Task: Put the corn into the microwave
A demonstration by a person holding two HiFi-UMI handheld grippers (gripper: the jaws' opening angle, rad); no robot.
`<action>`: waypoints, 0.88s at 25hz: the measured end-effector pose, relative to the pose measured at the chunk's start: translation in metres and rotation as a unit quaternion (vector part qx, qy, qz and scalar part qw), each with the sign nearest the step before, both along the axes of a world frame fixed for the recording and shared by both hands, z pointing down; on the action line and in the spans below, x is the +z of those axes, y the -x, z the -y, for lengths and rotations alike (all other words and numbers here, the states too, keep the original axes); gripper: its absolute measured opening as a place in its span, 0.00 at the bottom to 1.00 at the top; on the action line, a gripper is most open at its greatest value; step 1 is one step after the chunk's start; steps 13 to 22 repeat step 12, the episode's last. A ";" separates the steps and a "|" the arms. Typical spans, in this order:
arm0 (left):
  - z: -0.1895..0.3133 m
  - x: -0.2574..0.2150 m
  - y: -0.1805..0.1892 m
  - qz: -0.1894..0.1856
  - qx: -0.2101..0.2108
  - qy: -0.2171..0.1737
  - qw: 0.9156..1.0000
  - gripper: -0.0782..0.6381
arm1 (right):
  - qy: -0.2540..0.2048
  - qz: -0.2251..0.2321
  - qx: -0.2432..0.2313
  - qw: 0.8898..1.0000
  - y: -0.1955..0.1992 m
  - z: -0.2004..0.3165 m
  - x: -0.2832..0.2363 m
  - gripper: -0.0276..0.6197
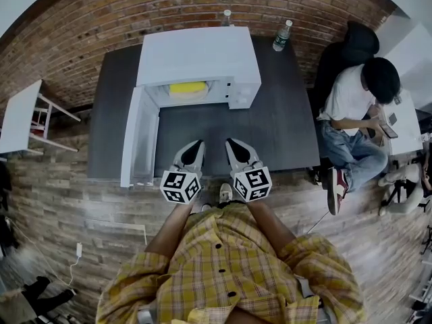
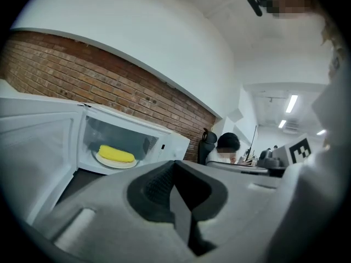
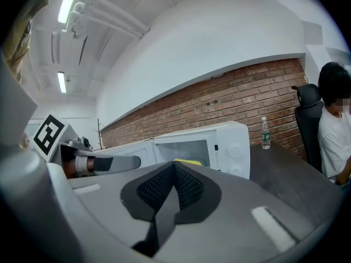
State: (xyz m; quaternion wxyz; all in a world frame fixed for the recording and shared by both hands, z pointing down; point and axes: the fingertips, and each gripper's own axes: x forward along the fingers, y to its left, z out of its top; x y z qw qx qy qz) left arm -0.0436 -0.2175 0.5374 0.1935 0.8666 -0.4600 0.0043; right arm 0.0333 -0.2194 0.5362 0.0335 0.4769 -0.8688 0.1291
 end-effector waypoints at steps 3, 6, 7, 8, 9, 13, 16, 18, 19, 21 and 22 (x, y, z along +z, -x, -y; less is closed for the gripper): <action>-0.001 0.001 0.003 0.019 -0.005 -0.005 1.000 0.10 | 0.001 0.001 0.000 1.000 -0.001 -0.002 0.002 0.05; -0.002 0.001 0.004 0.044 -0.010 -0.013 0.999 0.10 | 0.000 0.001 0.000 1.000 -0.002 -0.002 0.002 0.05; -0.002 0.000 0.004 0.048 -0.011 -0.015 0.999 0.10 | 0.000 0.001 0.000 1.000 -0.003 -0.002 0.002 0.05; -0.002 0.000 0.003 0.051 -0.011 -0.016 0.999 0.10 | -0.001 0.000 0.000 1.000 -0.003 -0.002 0.002 0.05; -0.002 -0.001 0.003 0.052 -0.012 -0.017 0.998 0.10 | -0.002 -0.001 0.001 1.000 -0.004 -0.001 0.002 0.05; 0.000 -0.003 0.001 0.055 -0.015 -0.020 0.998 0.10 | -0.005 -0.005 0.003 1.000 -0.006 0.001 0.000 0.05; 0.000 -0.003 0.001 0.055 -0.015 -0.020 0.998 0.10 | -0.005 -0.005 0.003 1.000 -0.006 0.001 0.000 0.05; 0.000 -0.003 0.001 0.055 -0.015 -0.020 0.998 0.10 | -0.005 -0.005 0.003 1.000 -0.006 0.001 0.000 0.05; 0.000 -0.003 0.001 0.055 -0.015 -0.020 0.998 0.10 | -0.005 -0.005 0.003 1.000 -0.006 0.001 0.000 0.05; 0.000 -0.003 0.001 0.055 -0.015 -0.020 0.998 0.10 | -0.005 -0.005 0.003 1.000 -0.006 0.001 0.000 0.05; 0.000 -0.003 0.001 0.055 -0.015 -0.020 0.998 0.10 | -0.005 -0.005 0.003 1.000 -0.006 0.001 0.000 0.05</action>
